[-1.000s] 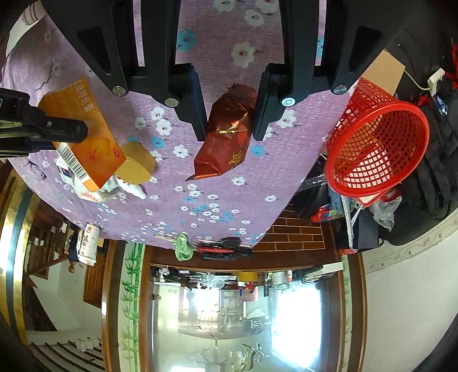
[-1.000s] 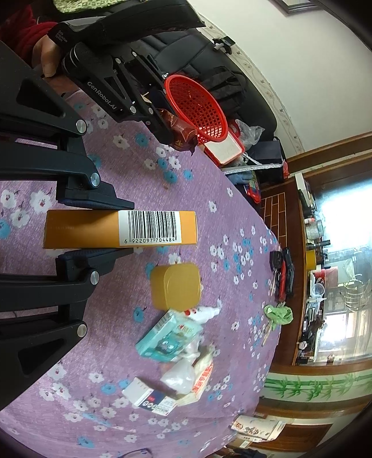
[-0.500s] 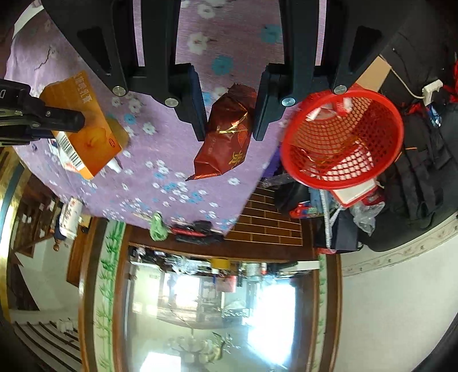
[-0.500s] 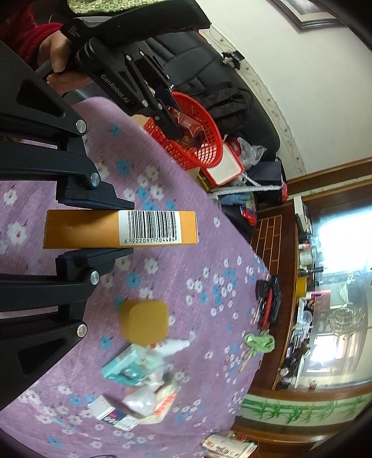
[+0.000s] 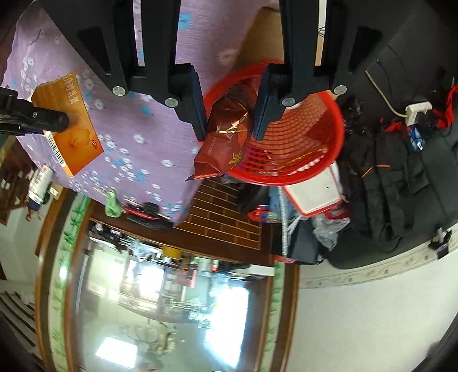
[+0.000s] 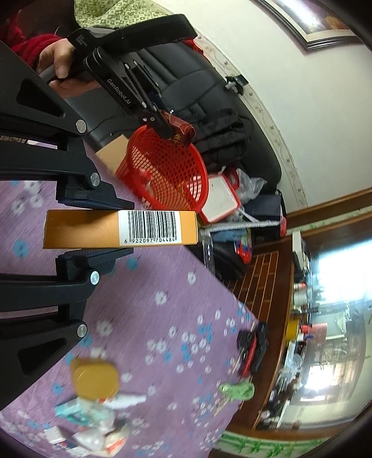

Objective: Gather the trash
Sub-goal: 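Carry the snack wrapper and orange box over the red basket with both tools, then open both tools to drop the wrapper and box into the red basket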

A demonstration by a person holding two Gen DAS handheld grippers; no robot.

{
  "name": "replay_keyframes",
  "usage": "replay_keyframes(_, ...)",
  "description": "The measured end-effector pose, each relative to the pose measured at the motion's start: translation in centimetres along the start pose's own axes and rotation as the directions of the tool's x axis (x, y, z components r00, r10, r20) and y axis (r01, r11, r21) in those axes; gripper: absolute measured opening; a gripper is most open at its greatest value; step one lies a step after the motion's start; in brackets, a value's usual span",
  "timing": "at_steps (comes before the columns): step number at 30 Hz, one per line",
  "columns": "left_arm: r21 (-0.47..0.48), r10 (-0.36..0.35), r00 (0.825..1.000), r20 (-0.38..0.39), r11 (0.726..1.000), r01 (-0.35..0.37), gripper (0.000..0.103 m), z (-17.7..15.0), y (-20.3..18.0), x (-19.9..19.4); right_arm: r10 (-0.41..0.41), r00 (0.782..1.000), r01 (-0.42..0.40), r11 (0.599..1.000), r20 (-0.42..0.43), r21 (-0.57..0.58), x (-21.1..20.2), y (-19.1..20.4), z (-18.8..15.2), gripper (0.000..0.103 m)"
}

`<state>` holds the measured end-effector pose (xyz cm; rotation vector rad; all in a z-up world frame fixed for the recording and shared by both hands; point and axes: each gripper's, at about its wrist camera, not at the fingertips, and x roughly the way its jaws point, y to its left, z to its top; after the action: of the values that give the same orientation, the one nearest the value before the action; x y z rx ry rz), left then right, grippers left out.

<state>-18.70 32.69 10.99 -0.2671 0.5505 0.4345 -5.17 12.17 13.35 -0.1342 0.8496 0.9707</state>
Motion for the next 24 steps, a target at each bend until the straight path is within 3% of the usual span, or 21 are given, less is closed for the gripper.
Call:
replay_keyframes(19,-0.046,0.049,0.998,-0.051,0.998,-0.051,0.031,1.5,5.1,3.8,0.129,0.988,-0.127,0.991,-0.082,0.033,10.3,4.5,6.1,0.025)
replay_keyframes(22,-0.044,0.063,0.997,-0.042,0.997,-0.064,0.031,1.7,5.3,4.3,0.14,0.988,-0.136,0.989,-0.069,0.048,11.5,4.9,6.9,0.028)
replay_keyframes(24,-0.052,0.063,0.997,-0.036,0.997,-0.065,0.036,1.8,5.5,4.5,0.147,0.988,-0.144,0.989,-0.057,0.044,12.0,4.9,7.4,0.036)
